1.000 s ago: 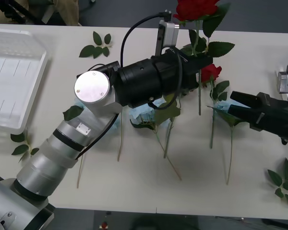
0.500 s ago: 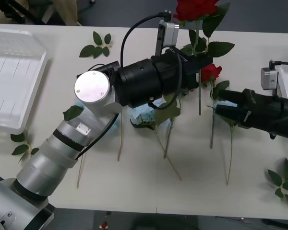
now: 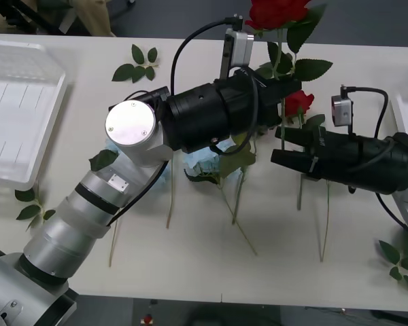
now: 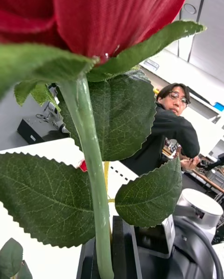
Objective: Put the red flowers into the right box and the blue flowers into the left box
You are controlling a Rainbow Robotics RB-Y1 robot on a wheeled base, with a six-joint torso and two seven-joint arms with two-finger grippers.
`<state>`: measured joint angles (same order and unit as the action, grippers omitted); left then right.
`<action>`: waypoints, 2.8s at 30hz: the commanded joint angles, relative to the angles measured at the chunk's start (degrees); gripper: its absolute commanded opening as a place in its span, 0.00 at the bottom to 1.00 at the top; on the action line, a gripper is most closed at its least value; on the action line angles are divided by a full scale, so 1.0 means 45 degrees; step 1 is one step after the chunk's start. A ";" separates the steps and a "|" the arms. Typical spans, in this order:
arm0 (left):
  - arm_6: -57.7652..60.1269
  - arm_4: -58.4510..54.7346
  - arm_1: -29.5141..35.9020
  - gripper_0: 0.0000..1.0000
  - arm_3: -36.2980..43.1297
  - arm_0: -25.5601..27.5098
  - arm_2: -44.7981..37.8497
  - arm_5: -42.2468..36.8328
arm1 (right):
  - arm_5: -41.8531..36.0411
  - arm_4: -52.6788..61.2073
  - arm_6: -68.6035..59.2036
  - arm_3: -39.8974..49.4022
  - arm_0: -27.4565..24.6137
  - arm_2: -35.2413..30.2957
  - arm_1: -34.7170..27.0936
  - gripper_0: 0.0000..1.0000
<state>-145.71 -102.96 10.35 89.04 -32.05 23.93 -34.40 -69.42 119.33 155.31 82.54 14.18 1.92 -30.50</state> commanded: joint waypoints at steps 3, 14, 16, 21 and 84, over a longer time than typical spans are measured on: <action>-0.0257 -0.0050 -0.0093 0.00 0.0213 -0.0320 0.0111 0.0086 | 0.0095 -0.0482 -0.0069 0.0292 0.0463 0.0082 0.0547 1.00; -0.0257 -0.0050 -0.0093 0.00 0.0213 -0.0320 0.0111 0.0086 | 0.1131 -0.0814 -0.0069 0.0292 0.0990 0.1254 0.1133 1.00; -0.0257 -0.0050 -0.0093 0.00 0.0213 -0.0320 0.0111 0.0086 | 0.1287 -0.0814 -0.0069 0.0292 0.1010 0.1371 0.1153 1.00; -0.0257 -0.0050 -0.0093 0.00 0.0213 -0.0320 0.0111 0.0086 | 0.1287 -0.0834 -0.0069 0.0292 0.1049 0.1371 0.1172 0.53; 0.2946 -0.0890 0.4419 1.00 0.1560 -0.1004 -0.0494 -0.1789 | -0.3127 -0.8587 -0.5841 -0.0431 0.0736 -0.6109 -0.3632 0.00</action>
<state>-141.08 -105.47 25.22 91.79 -35.97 23.77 -38.27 -82.41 82.80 133.30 80.13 17.32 -25.34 -42.86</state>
